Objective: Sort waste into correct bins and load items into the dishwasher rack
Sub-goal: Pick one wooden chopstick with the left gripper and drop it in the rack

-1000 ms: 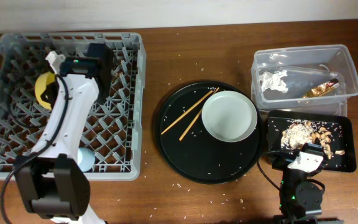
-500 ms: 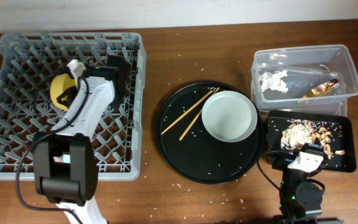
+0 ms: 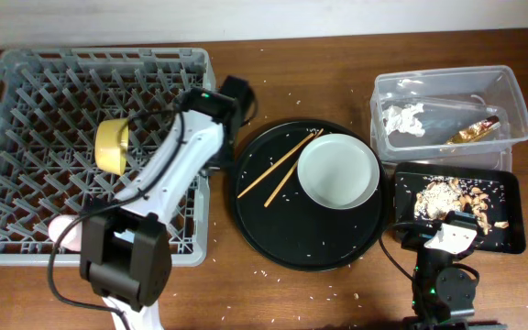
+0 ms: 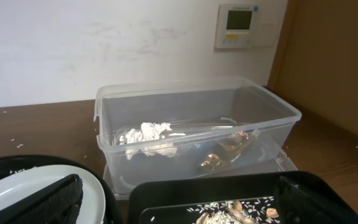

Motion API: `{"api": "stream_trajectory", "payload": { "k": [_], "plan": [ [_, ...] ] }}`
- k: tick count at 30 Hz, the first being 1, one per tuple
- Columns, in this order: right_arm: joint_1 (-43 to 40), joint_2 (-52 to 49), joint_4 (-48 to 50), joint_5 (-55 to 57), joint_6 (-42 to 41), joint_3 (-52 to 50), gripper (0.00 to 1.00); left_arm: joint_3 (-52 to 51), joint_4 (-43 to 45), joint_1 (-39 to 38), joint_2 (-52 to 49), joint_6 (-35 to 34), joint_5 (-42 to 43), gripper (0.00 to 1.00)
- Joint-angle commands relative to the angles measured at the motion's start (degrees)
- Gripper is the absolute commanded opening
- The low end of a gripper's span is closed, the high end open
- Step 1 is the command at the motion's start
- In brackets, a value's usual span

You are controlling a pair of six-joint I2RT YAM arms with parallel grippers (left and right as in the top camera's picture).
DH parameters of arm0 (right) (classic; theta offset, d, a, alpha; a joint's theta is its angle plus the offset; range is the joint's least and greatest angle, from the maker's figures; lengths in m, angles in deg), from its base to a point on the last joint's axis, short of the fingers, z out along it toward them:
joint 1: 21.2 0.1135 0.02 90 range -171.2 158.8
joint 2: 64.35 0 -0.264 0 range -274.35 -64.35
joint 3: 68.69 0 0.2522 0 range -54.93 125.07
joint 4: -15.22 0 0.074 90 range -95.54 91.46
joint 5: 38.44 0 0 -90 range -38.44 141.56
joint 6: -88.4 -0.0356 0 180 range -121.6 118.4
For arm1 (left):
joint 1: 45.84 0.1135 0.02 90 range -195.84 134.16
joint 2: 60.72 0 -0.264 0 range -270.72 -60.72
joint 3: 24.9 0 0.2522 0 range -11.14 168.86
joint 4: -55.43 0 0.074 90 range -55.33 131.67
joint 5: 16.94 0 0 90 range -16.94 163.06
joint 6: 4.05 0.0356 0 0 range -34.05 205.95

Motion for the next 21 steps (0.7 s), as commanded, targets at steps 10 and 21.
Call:
{"api": "stream_trajectory", "payload": {
  "k": [10,21],
  "plan": [
    [-0.33,0.22,-0.26,0.09,0.15,-0.37,0.98,-8.59,27.74,-5.79,-10.64,25.59,18.29,0.58],
    [-0.33,0.22,-0.26,0.09,0.15,-0.37,0.99,11.98,-0.31,3.89,5.68,7.06,10.45,0.00]
  ]
}}
